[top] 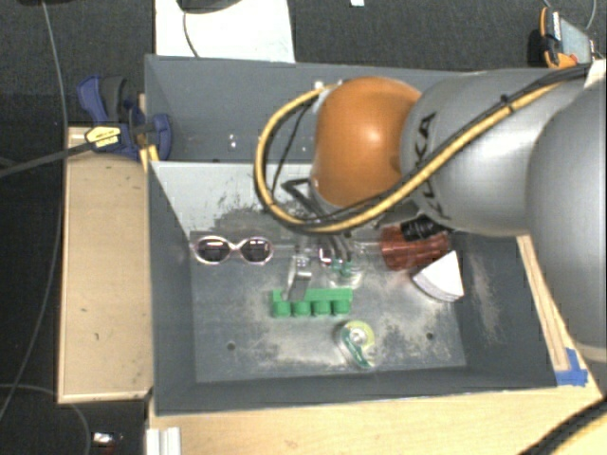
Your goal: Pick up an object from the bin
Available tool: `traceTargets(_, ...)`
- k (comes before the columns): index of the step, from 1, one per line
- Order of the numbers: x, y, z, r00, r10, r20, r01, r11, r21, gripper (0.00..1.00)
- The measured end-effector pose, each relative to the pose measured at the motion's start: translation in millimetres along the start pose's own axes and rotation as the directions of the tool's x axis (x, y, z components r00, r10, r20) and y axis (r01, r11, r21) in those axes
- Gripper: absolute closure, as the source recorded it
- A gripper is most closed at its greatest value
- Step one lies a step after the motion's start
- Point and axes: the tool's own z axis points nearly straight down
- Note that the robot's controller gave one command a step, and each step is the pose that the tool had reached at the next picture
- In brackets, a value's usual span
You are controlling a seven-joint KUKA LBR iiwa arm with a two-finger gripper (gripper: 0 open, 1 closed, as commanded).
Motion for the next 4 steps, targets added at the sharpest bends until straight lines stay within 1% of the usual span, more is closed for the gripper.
traceTargets(1,5.5,-46,6,0.994,-0.107,0.003,0.107,0.994,0.003,0.00)
traceTargets(2,56.7,-40,79,0.999,-0.034,-0.011,0.034,0.999,0.000,0.00)
traceTargets(3,5.6,-64,60,0.971,-0.239,0.020,0.239,0.971,0.001,0.00)
traceTargets(4,6.6,-63,61,0.970,-0.242,0.017,0.242,0.970,0.000,0.00)
